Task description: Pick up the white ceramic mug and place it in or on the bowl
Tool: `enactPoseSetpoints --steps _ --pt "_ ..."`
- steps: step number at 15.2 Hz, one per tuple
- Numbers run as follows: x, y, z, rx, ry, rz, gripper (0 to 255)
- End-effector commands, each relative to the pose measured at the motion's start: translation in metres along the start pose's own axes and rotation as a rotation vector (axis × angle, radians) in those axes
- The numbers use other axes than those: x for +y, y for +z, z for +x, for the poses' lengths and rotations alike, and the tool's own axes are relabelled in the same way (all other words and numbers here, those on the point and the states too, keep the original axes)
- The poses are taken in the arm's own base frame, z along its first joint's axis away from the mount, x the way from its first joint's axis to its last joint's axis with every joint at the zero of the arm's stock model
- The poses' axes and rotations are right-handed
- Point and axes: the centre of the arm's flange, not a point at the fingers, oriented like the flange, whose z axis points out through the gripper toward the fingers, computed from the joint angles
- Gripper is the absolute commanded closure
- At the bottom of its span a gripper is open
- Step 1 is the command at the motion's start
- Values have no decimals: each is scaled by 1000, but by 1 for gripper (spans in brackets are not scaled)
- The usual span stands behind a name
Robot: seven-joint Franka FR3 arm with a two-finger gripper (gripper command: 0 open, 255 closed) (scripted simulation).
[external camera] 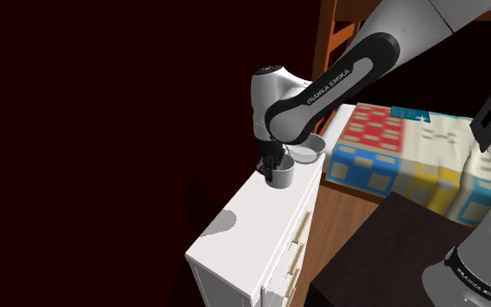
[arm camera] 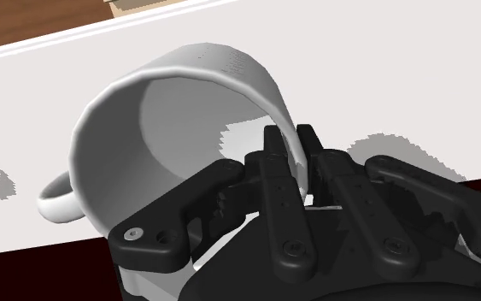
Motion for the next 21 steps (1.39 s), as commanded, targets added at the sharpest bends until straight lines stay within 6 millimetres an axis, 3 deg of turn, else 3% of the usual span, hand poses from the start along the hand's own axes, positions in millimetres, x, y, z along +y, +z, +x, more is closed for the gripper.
enactPoseSetpoints --steps 1,21 --pt "13 -3 3 0 0 0 255" --pt "268 0 69 0 0 0 255"
